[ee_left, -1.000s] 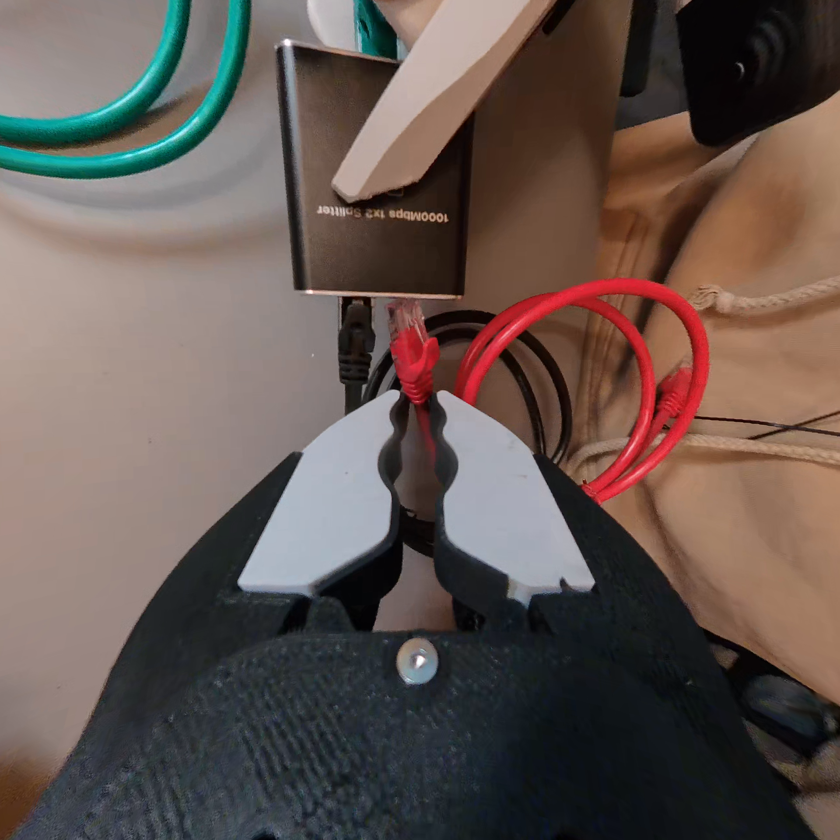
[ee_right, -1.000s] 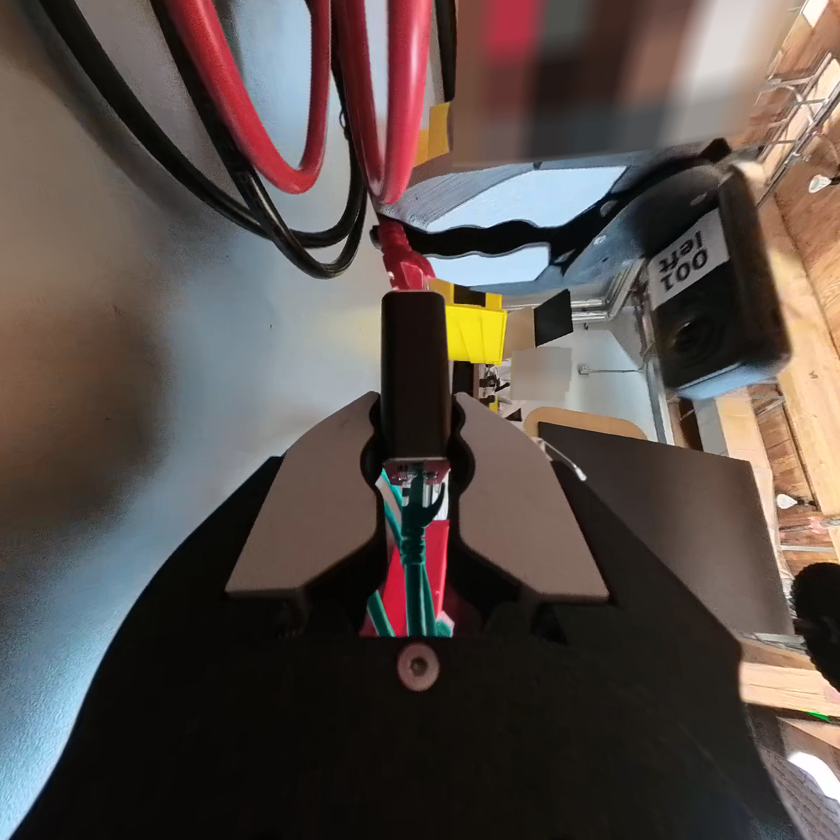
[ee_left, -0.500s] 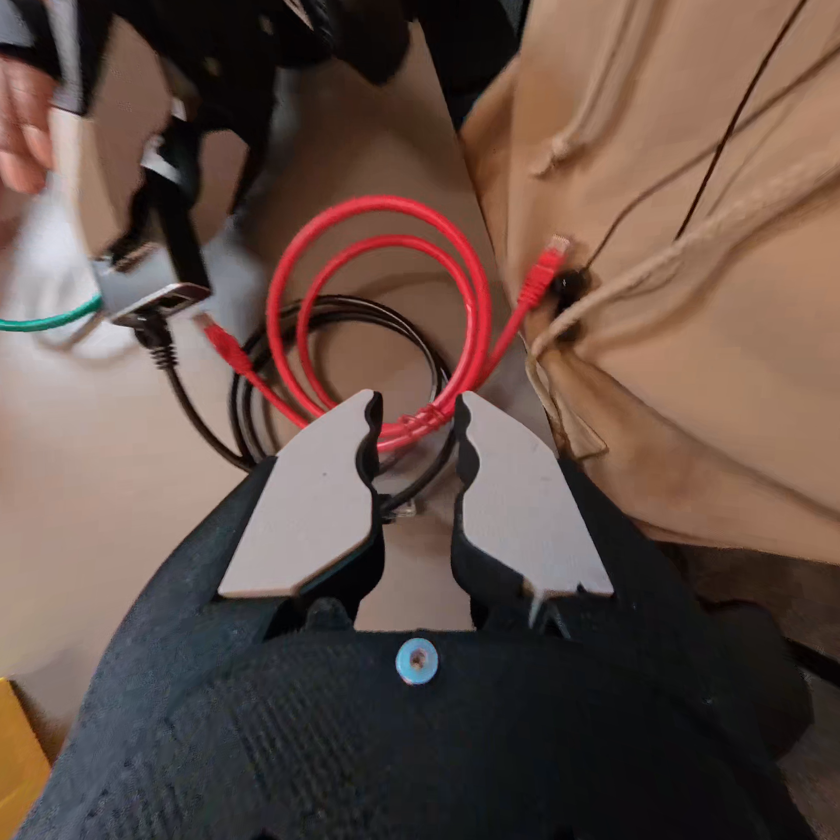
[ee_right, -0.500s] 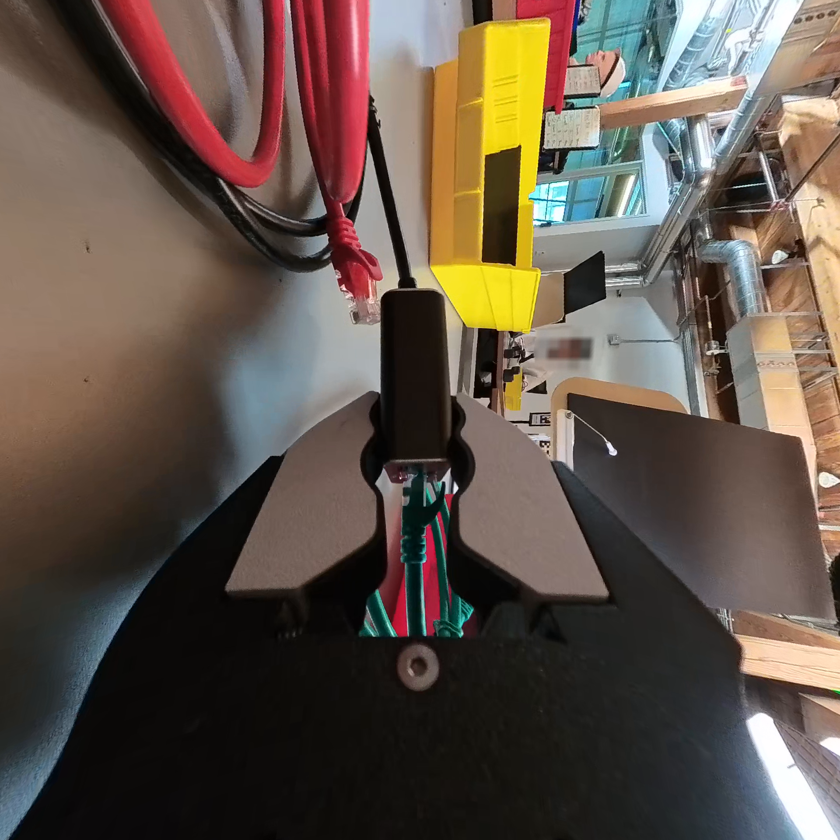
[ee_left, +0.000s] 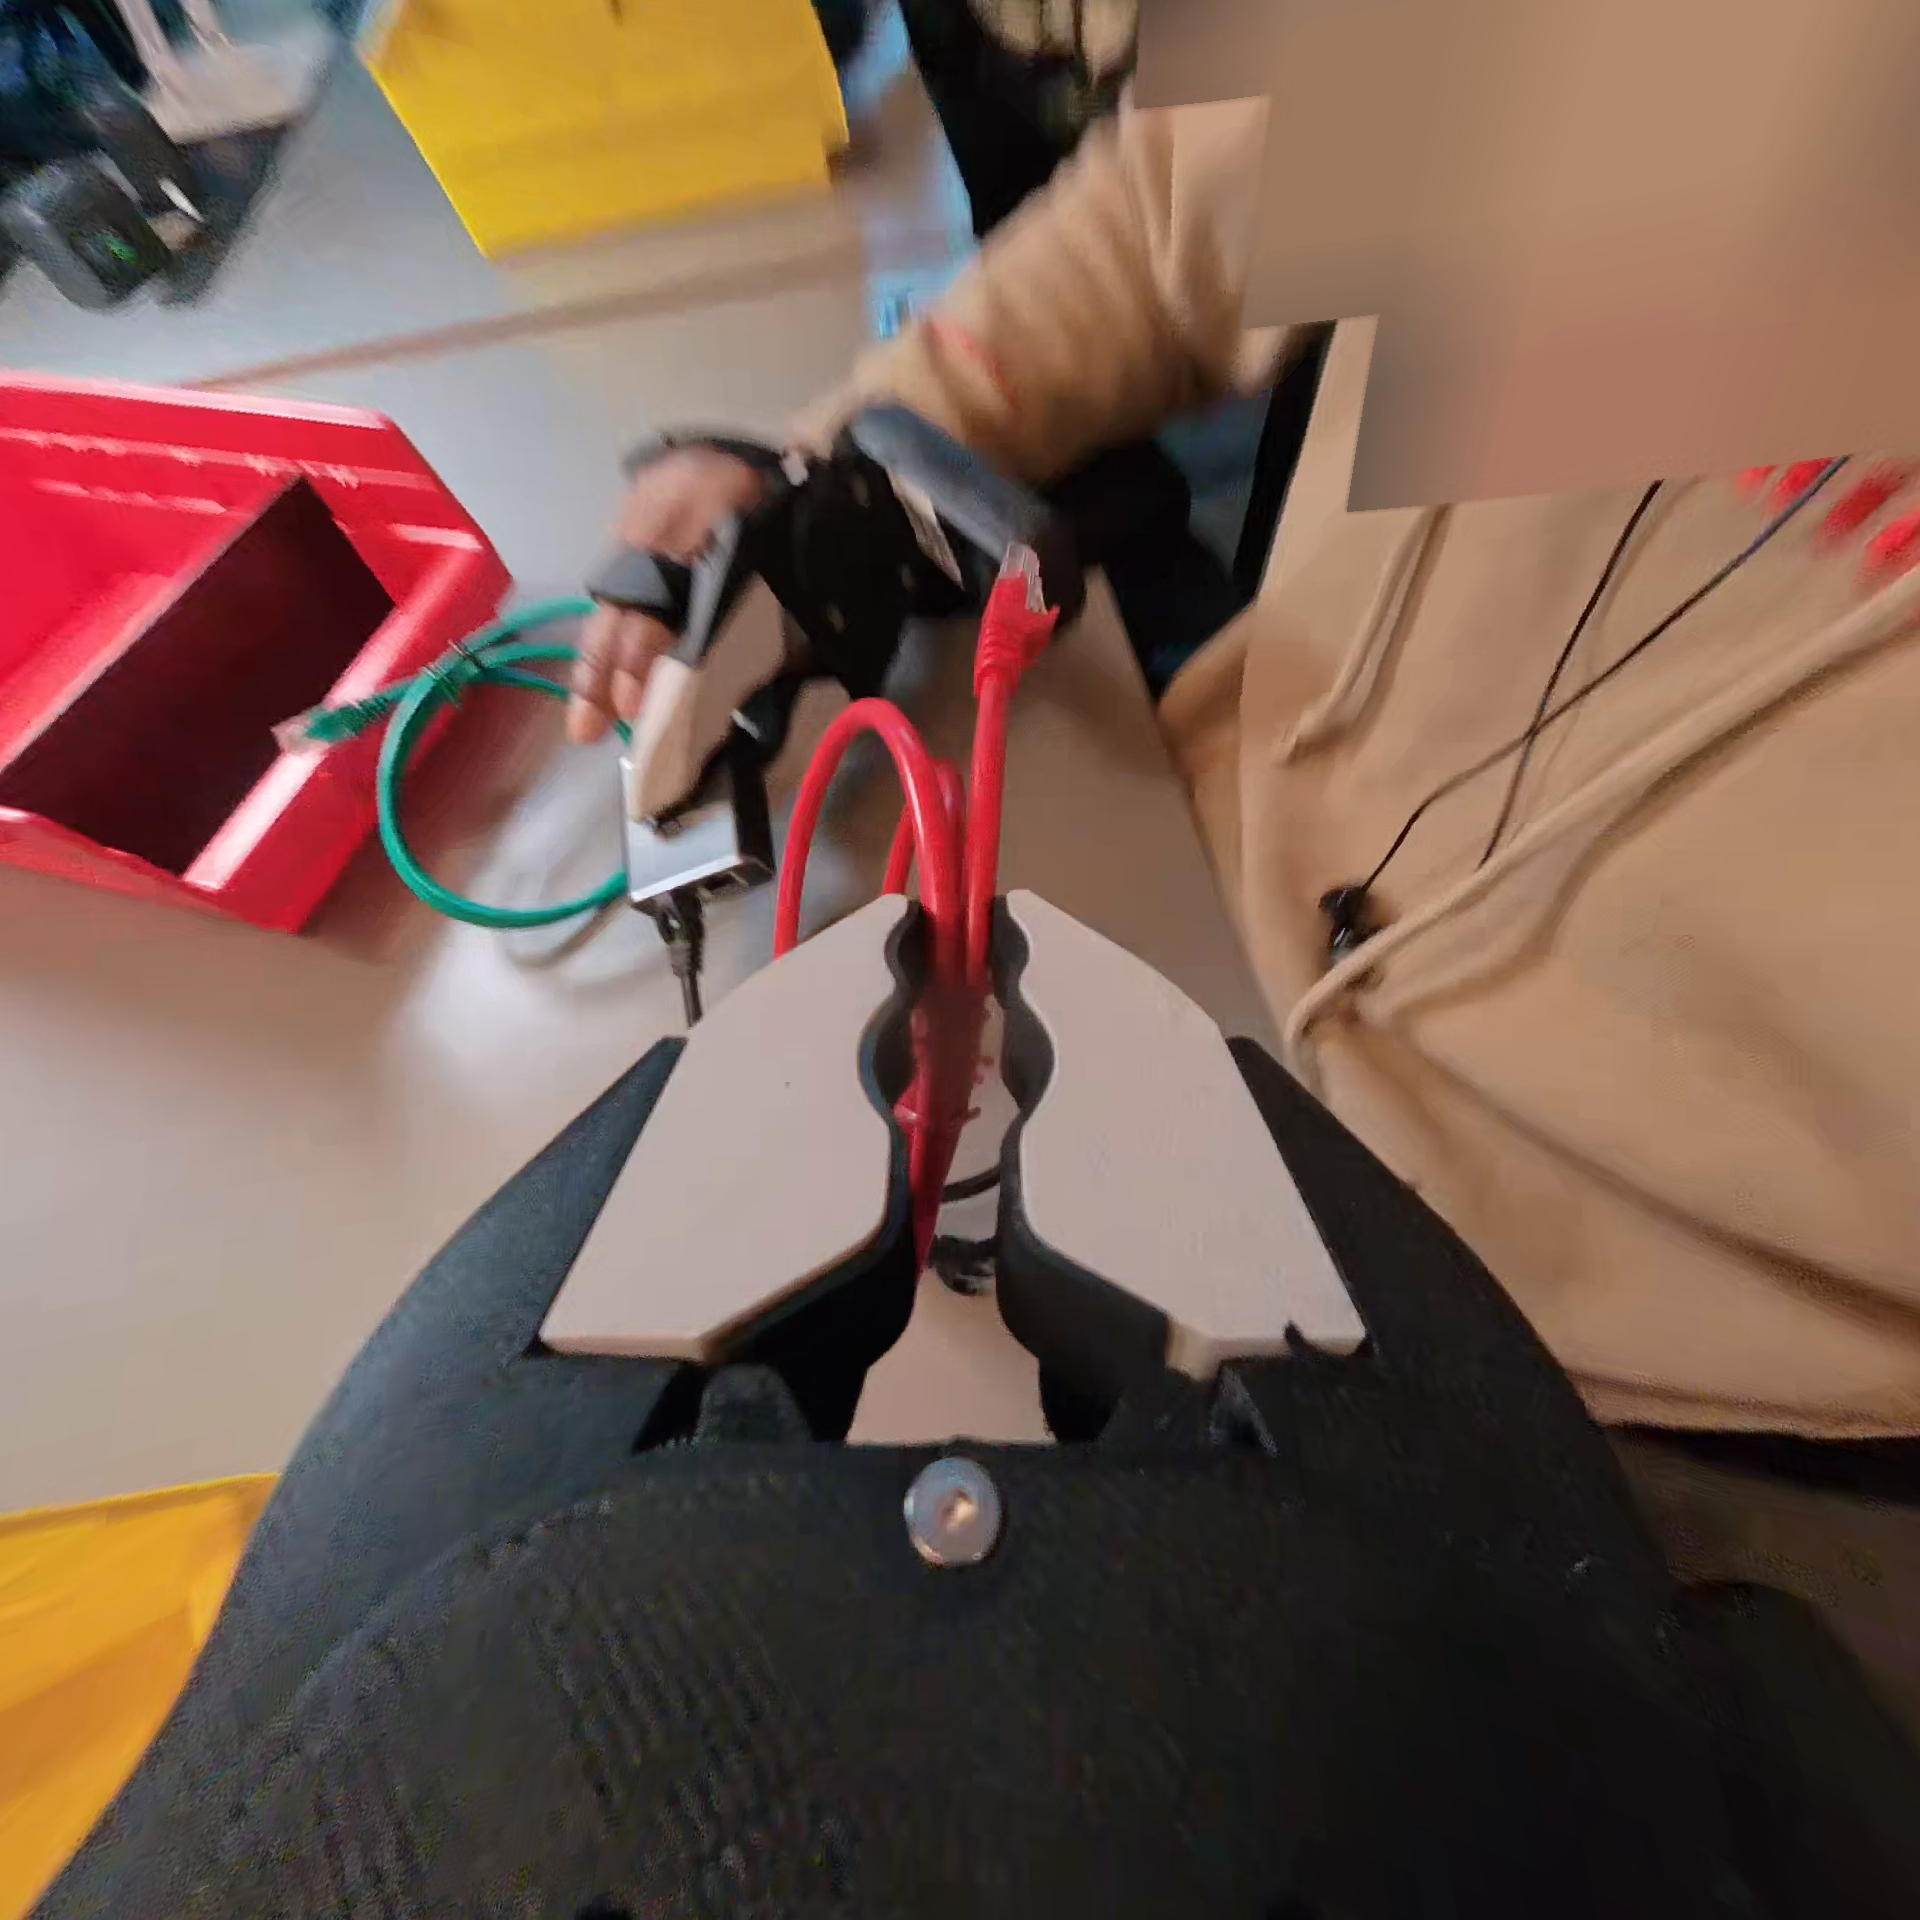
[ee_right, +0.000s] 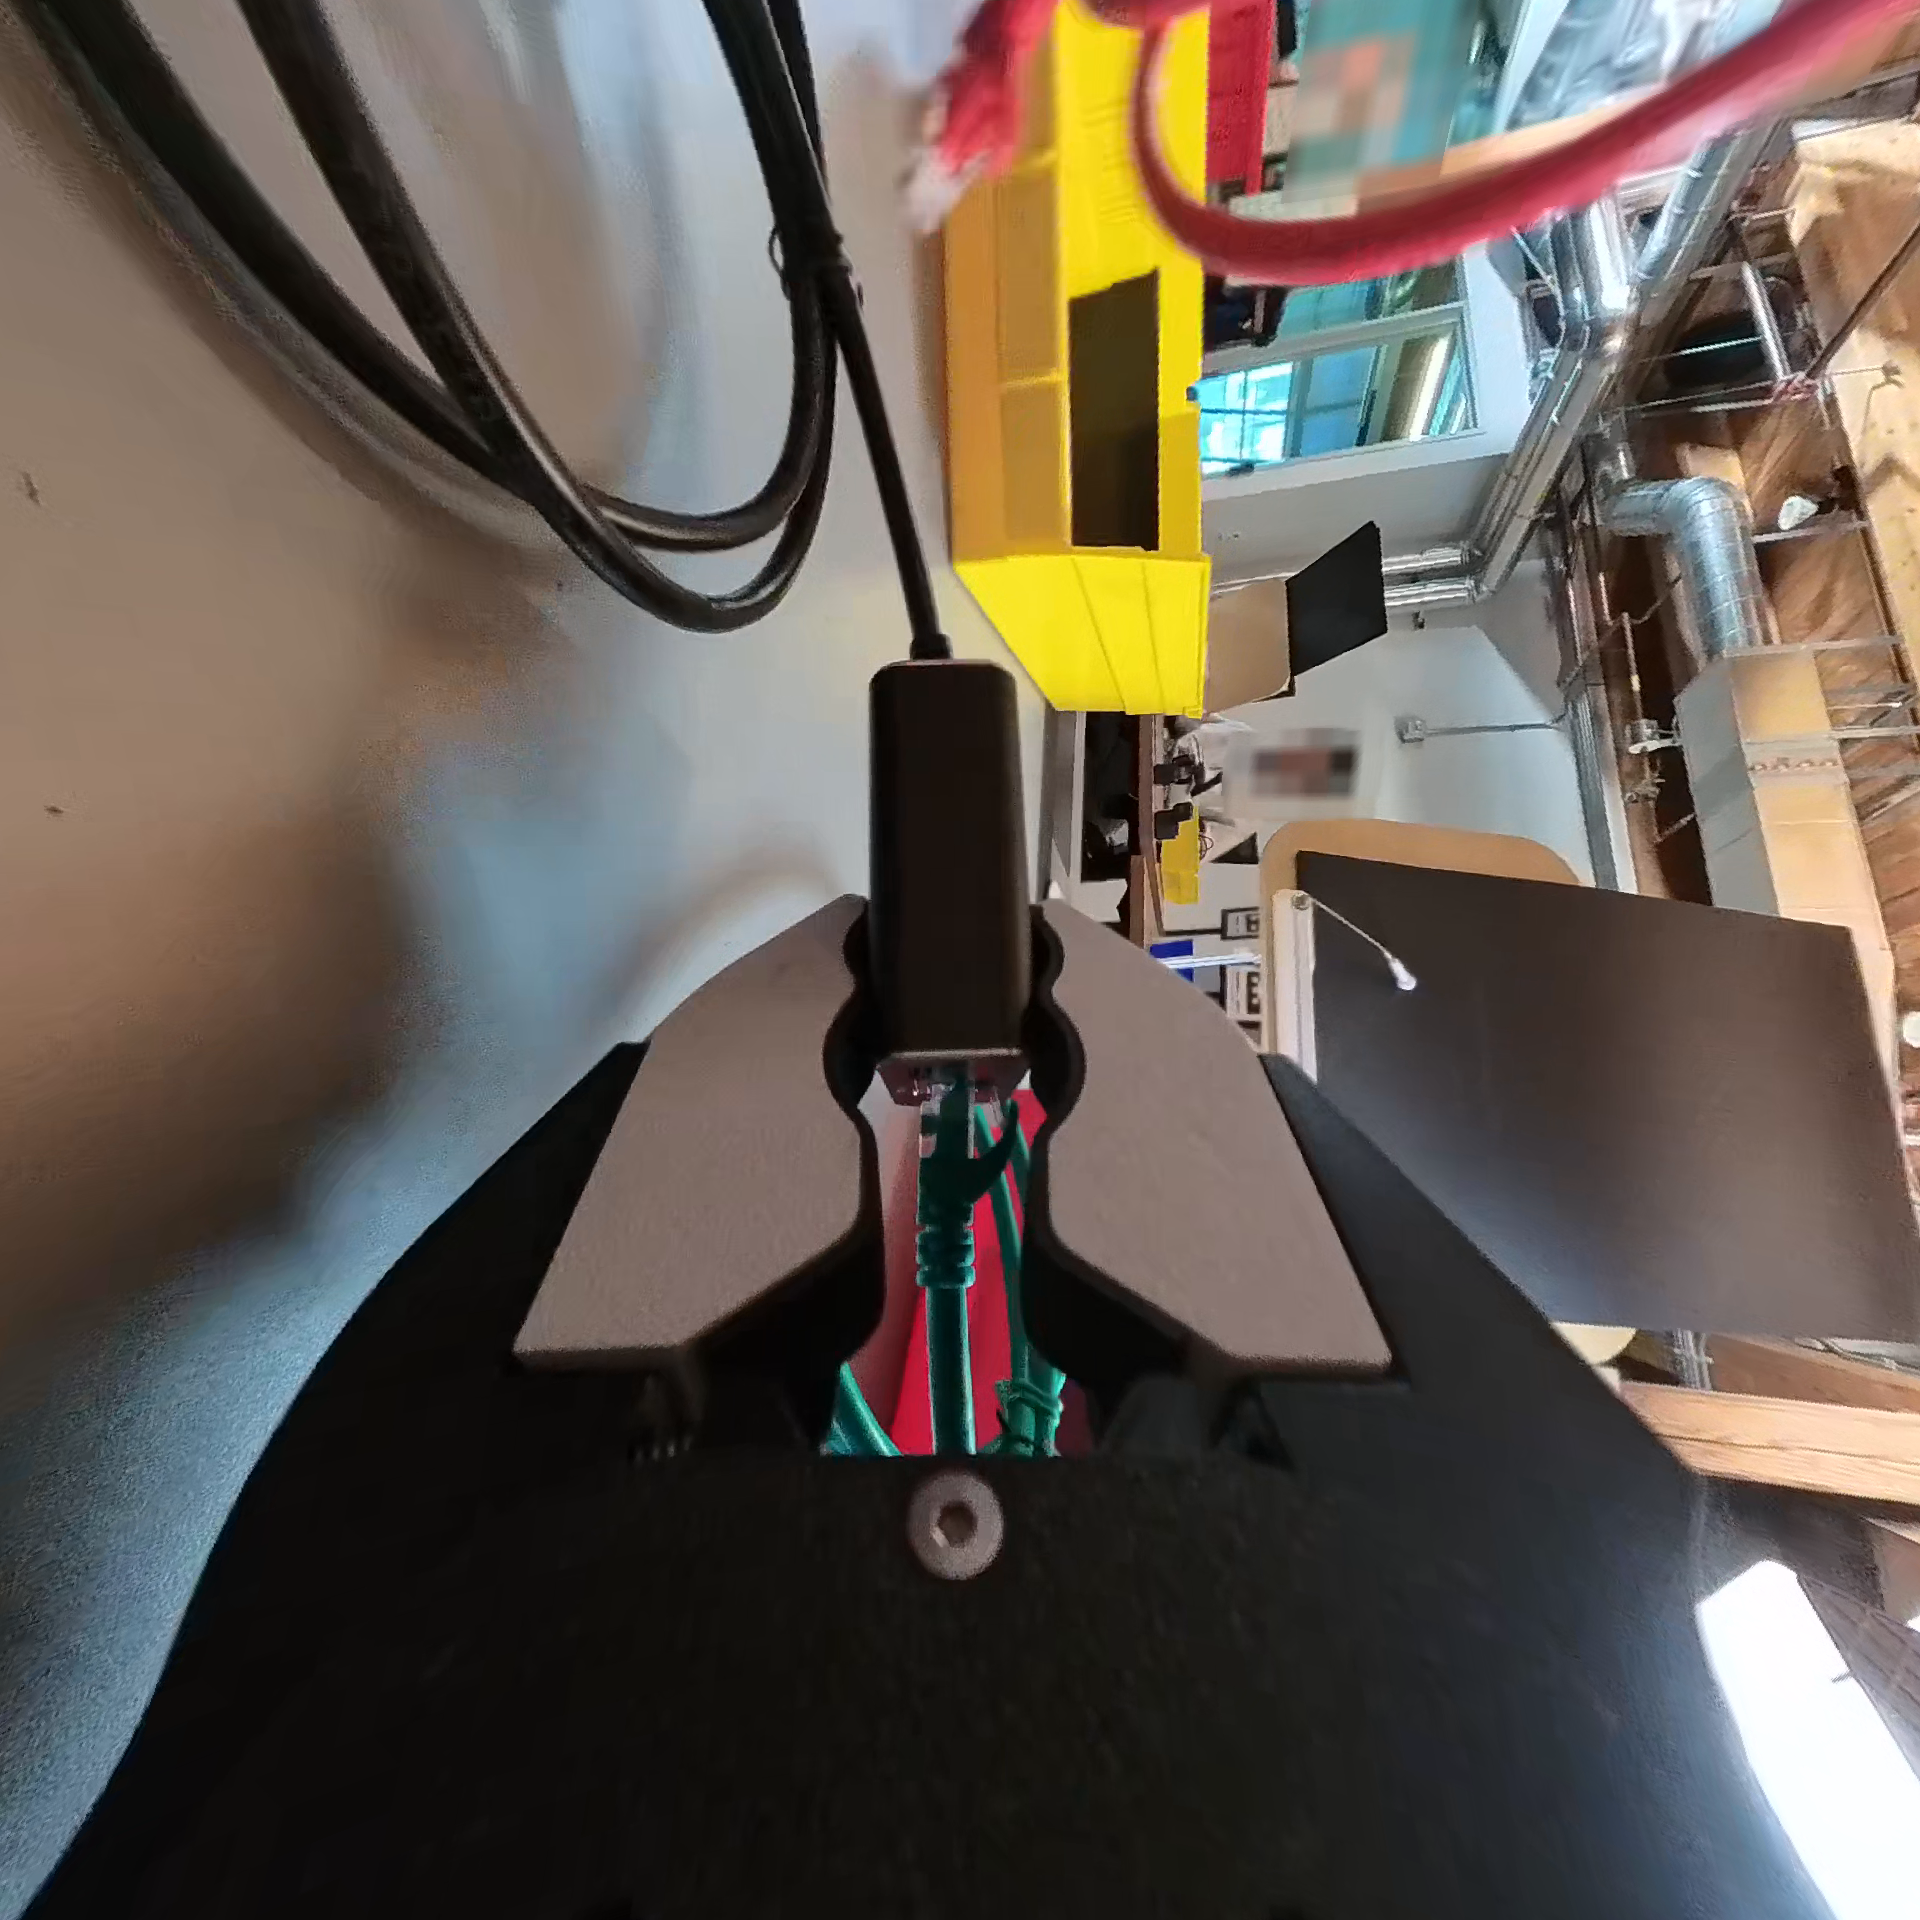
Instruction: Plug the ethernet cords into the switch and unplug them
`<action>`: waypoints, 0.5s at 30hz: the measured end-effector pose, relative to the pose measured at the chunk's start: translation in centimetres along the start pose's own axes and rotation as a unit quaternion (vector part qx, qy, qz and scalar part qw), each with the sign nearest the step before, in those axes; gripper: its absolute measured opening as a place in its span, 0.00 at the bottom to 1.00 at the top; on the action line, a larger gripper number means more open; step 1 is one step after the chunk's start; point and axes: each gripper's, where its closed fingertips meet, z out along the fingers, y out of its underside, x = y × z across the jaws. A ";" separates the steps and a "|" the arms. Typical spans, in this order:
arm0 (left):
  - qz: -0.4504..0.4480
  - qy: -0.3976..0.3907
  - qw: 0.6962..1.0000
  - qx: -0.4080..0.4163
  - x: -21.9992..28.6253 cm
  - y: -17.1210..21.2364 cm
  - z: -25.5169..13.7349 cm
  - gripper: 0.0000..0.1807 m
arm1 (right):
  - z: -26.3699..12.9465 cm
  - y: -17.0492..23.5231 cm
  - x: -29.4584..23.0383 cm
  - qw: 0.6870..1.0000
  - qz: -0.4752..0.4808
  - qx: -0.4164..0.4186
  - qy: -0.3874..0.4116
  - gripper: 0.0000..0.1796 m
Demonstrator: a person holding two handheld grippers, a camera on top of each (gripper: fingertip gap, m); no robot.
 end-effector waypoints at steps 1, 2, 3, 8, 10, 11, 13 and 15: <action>-0.035 0.017 0.999 0.031 -0.6 -1.2 -1.6 0.06 | -0.1 -0.2 0.2 1.000 0.003 0.005 0.003 0.14; -0.077 0.033 0.995 0.051 -1.5 -1.9 -3.0 0.06 | -0.2 -0.4 0.4 1.000 0.004 0.010 0.005 0.14; -0.120 0.037 0.990 0.066 -2.9 -2.2 -4.1 0.06 | -0.3 -0.7 0.5 1.000 0.005 0.015 0.006 0.14; -0.411 0.046 0.909 0.048 -10.6 3.7 -3.5 0.06 | -0.7 -2.0 0.6 0.999 0.002 0.036 0.004 0.14; -0.470 0.028 0.882 0.005 -12.6 8.0 -1.6 0.06 | -0.9 -2.2 0.5 0.999 0.002 0.040 0.000 0.14; -0.485 0.016 0.874 -0.012 -13.5 9.8 -0.8 0.06 | -0.9 -2.3 0.5 0.999 0.003 0.041 -0.002 0.14; -0.493 0.001 0.870 -0.004 -15.1 11.0 0.3 0.06 | -1.0 -2.3 0.4 0.999 0.004 0.043 -0.005 0.14; -0.463 -0.043 0.883 -0.063 -16.1 13.0 0.8 0.06 | -1.0 -2.1 0.3 0.999 0.008 0.042 -0.008 0.14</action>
